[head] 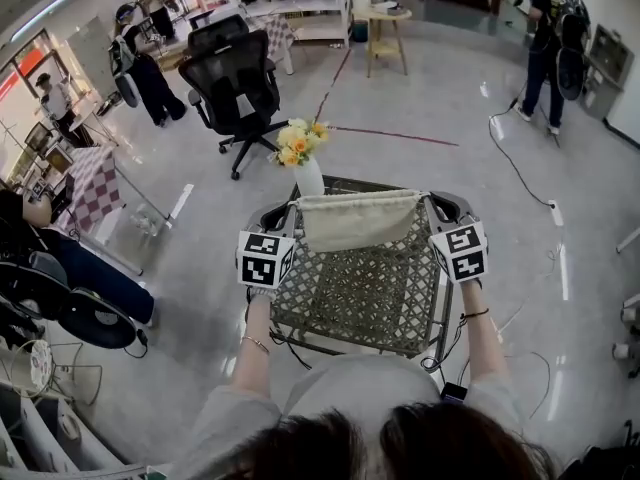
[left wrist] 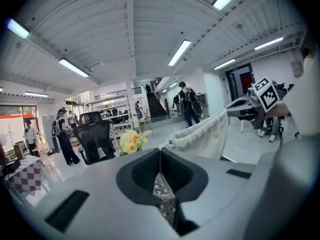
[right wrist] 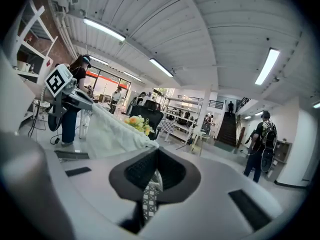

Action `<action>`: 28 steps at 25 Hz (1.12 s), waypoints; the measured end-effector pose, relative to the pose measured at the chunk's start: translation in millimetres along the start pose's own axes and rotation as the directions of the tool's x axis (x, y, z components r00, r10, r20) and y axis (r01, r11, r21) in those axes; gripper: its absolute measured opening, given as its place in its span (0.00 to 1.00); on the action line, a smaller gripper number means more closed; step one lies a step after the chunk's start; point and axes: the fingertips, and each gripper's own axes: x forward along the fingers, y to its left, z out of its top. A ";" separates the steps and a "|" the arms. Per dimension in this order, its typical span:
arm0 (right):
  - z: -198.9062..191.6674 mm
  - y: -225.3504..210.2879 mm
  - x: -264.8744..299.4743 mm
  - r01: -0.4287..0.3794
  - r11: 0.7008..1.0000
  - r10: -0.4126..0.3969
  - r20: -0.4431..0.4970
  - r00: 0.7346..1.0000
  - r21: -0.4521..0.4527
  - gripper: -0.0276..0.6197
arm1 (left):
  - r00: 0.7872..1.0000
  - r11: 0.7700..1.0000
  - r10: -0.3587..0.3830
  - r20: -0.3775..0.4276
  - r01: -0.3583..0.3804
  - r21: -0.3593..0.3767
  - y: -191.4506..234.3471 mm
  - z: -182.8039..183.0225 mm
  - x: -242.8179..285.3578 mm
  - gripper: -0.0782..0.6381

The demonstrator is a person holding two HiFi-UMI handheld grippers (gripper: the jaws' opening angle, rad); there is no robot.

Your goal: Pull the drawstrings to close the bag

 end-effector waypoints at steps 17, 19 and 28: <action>-0.5 -24.4 -4.9 0.131 0.975 -0.139 0.037 0.990 0.177 0.08 | 0.995 0.992 0.077 0.058 -0.071 -0.103 3.1 9.7 -2.4 0.15; -2.1 -27.3 -4.9 0.146 0.972 -0.154 0.034 0.987 0.182 0.08 | 0.995 0.992 0.084 0.058 -0.078 -0.103 3.0 10.1 -1.9 0.15; -6.1 -38.3 -7.5 0.222 0.951 -0.232 0.025 0.972 0.214 0.08 | 0.991 0.990 0.111 0.079 -0.103 -0.098 4.8 13.3 -2.4 0.15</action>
